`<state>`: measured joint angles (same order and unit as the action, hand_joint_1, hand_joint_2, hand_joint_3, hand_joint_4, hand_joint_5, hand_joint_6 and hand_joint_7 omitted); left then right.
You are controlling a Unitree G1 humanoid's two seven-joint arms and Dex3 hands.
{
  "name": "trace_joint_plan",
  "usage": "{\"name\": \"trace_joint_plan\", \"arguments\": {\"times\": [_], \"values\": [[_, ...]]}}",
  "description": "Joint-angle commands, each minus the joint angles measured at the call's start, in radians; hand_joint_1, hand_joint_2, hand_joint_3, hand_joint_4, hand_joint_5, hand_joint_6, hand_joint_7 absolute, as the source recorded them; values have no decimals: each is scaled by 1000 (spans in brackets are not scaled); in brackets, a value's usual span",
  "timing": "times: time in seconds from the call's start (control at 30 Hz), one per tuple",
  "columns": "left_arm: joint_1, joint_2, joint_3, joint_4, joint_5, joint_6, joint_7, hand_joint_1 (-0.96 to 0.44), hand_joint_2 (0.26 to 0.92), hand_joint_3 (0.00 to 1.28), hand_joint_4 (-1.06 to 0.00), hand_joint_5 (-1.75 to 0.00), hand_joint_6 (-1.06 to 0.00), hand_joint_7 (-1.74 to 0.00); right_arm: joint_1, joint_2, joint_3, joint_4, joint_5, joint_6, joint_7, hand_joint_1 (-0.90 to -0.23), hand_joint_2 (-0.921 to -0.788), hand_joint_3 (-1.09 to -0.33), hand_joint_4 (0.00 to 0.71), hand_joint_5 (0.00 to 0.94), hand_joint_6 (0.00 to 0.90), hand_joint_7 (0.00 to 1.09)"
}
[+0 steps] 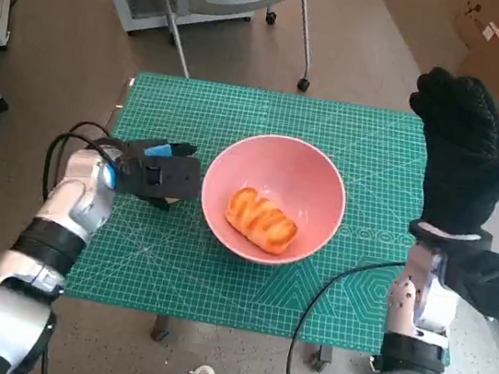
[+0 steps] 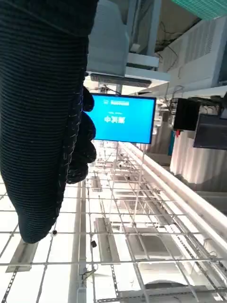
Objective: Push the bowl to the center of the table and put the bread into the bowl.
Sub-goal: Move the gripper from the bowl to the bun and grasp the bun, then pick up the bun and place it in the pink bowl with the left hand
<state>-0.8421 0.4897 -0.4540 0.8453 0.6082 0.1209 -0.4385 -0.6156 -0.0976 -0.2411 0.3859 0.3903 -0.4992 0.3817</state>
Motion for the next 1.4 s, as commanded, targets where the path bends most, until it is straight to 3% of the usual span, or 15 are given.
{"name": "trace_joint_plan", "arguments": {"times": [0.03,0.13,0.2,0.23,0.27,0.3,0.33,0.37,0.4,0.5,0.7,0.8,1.13,1.4], "values": [[-29,-17,-21,50,31,-9,44,-6,786,23,-195,-31,-298,-51,23,-1,-3,1,0,-2,2,-505,-921,-594,368,1,135,551],[-34,-25,-33,73,46,-17,68,32,827,40,-351,-56,-395,-60,23,0,-3,5,0,-5,2,-507,-921,-596,368,1,129,550],[-38,-29,-43,89,57,-22,87,43,859,39,-475,-174,-488,-57,22,0,-3,6,-1,-6,1,-509,-921,-596,368,1,128,550],[-39,-29,-47,92,63,-24,96,47,878,33,-504,-315,-539,-49,22,0,-3,8,0,-7,1,-510,-921,-596,369,1,128,550],[-39,-29,-50,95,67,-25,102,158,893,85,-525,-688,-599,-59,22,0,-3,9,0,-7,2,-510,-921,-596,369,1,128,551],[-38,-27,-51,95,72,-30,113,198,899,106,-529,-824,-621,-63,22,1,-4,10,2,-8,3,-510,-921,-596,369,1,128,551],[-38,-26,-53,96,75,-33,120,127,907,122,-540,-988,-597,-495,23,2,-3,11,3,-9,4,-510,-921,-596,369,1,128,551],[-36,-22,-53,92,76,-37,128,81,912,138,-541,-1099,-576,-780,24,3,-2,9,2,-10,3,-510,-921,-596,369,1,128,552],[-33,-19,-53,87,77,-41,133,53,915,143,-566,-1208,-565,-894,26,5,0,5,1,-11,2,-509,-921,-599,369,1,128,553],[-27,-10,-51,76,76,-52,144,19,913,148,-595,-1338,-577,-1010,30,7,3,-2,-1,-11,-1,-508,-921,-606,368,1,126,555],[-12,27,-28,-6,60,-77,143,3,893,156,-582,-1406,-672,-992,32,12,4,1,5,-14,1,-506,-921,-616,372,3,135,565],[2,50,-2,-80,41,-78,128,2,898,143,-592,-1395,-671,-999,30,14,3,6,5,-16,1,-504,-921,-618,376,5,141,570],[92,103,151,-480,-45,-12,64,2,919,77,-685,-1250,-624,-1090,30,21,2,5,13,-9,1,-497,-921,-619,386,8,150,577],[174,80,258,-812,-93,29,76,2,917,50,-742,-1128,-627,-1148,30,23,1,2,19,-2,3,-497,-921,-618,387,8,150,578]]}}
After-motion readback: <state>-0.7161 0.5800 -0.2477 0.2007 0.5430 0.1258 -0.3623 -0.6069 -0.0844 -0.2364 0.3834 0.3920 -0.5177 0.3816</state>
